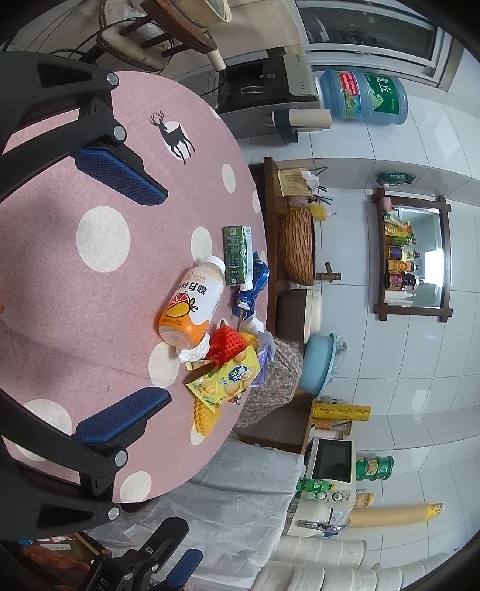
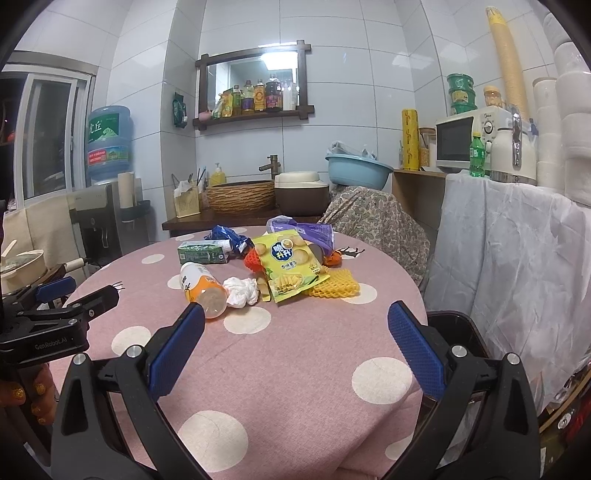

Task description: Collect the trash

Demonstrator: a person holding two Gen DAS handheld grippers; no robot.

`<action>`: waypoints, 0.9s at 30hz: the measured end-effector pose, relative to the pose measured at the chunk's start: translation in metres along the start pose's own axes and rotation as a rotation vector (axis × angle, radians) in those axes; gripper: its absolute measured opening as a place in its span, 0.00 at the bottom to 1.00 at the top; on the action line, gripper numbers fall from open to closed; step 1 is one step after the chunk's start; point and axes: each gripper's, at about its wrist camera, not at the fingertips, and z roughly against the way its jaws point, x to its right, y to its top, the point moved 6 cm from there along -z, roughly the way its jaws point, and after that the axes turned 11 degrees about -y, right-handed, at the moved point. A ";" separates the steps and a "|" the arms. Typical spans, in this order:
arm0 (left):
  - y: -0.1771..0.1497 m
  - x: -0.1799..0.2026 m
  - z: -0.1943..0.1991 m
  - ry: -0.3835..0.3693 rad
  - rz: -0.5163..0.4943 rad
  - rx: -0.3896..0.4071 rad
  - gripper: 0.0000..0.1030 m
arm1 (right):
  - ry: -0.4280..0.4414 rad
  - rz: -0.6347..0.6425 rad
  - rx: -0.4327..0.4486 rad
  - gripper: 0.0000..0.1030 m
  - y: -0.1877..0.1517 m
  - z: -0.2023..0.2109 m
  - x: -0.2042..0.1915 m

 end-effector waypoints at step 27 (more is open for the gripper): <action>-0.004 0.003 -0.007 -0.013 -0.003 -0.028 0.95 | 0.017 0.003 -0.017 0.95 -0.003 -0.009 0.000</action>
